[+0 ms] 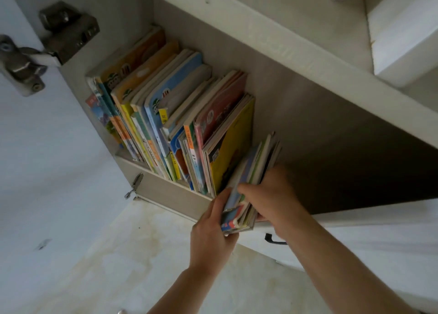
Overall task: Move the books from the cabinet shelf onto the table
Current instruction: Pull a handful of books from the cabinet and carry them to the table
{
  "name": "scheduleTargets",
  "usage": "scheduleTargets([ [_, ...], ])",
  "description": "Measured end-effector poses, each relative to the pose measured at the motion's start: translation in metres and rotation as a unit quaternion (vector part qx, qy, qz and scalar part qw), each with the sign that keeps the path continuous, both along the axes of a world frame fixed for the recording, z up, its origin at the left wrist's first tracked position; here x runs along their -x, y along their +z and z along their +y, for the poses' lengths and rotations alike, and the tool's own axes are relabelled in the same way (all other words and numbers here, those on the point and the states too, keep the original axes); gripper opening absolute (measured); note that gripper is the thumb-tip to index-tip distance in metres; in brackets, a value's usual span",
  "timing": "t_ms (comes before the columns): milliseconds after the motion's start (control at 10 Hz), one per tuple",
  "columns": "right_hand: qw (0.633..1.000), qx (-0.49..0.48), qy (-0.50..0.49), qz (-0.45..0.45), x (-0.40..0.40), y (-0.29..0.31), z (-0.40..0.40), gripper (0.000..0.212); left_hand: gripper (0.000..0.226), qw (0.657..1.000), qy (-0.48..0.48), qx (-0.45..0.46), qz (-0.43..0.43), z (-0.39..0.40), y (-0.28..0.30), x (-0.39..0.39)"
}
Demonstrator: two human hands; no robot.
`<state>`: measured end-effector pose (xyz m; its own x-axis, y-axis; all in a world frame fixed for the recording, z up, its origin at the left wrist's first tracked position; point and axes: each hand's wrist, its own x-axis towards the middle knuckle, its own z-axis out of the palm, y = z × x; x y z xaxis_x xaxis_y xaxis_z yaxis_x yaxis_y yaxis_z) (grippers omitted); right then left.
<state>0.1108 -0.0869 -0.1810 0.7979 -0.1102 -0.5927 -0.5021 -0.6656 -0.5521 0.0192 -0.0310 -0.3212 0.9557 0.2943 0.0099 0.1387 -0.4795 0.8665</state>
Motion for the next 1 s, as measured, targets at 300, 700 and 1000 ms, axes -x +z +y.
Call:
scheduleTargets([
  [300, 0.989, -0.136, 0.058, 0.006, 0.043, -0.016, -0.012, 0.052, 0.092, 0.995, 0.0, 0.101, 0.002, 0.024, -0.03, 0.05],
  [700, 0.979, -0.168, 0.018, 0.114, -0.015, -0.059, -0.027, 0.121, 0.08, 0.996, -0.003, 0.087, -0.026, 0.036, -0.038, 0.05],
  [1000, 0.96, -0.08, 0.266, 0.024, -0.051, -0.085, -0.029, 0.108, 0.037, 0.988, 0.031, 0.137, 0.06, 0.059, -0.052, 0.052],
])
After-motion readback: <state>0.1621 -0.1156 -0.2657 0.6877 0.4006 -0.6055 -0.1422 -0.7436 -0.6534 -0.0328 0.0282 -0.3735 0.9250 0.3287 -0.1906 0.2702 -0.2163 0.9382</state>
